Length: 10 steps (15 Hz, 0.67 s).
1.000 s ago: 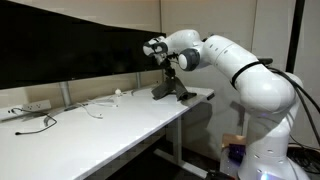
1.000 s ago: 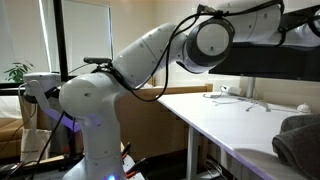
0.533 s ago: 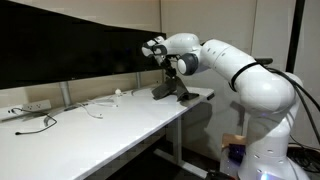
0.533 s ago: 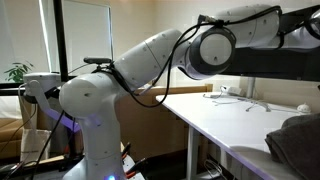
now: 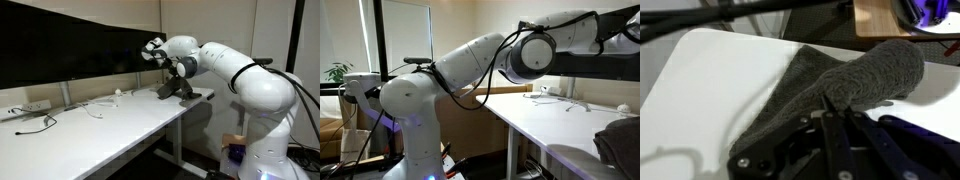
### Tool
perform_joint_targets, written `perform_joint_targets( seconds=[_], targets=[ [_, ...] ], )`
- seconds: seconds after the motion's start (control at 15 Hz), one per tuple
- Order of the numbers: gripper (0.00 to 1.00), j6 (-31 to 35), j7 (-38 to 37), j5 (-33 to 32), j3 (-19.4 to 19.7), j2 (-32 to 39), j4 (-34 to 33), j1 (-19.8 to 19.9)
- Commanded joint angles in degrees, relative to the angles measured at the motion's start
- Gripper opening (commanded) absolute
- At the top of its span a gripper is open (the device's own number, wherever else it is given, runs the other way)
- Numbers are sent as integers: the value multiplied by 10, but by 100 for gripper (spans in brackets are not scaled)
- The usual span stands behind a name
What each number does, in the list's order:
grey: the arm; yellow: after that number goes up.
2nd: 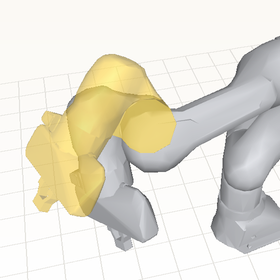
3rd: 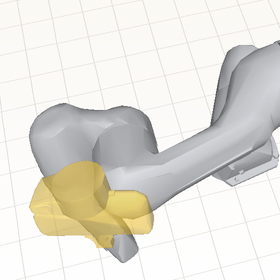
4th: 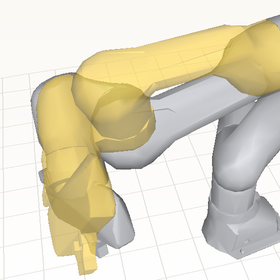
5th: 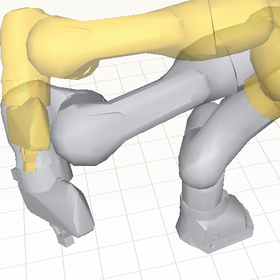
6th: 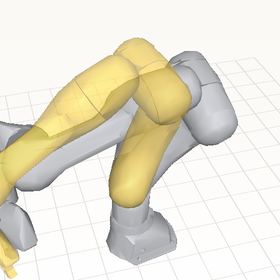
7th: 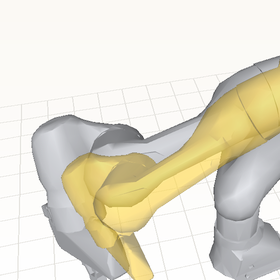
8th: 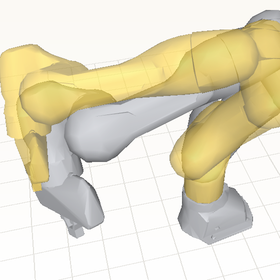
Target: Slide the grey towel across the table.
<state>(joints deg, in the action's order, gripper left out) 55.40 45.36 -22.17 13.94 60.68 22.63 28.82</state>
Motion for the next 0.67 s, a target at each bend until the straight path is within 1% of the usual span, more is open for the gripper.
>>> perform_joint_targets(
  seconds=[0.0, 0.13, 0.27, 0.33, 0.4, 0.47, 0.53, 0.6],
  targets=[
    [5, 13, 75, -16, 11, 10, -20, -1],
    [5, 15, 99, -14, 13, 11, -24, 0],
    [5, 16, 129, -20, 18, 2, -6, -4],
    [5, 5, 105, -7, 5, 16, -7, -43],
    [5, 1, 119, -6, 2, 9, -9, -52],
    [32, -2, 136, -5, -2, 0, -13, -58],
    [34, 1, 161, -5, -5, -17, -19, -64],
    [39, 21, 178, -5, -3, -55, 0, -71]
  ],
)
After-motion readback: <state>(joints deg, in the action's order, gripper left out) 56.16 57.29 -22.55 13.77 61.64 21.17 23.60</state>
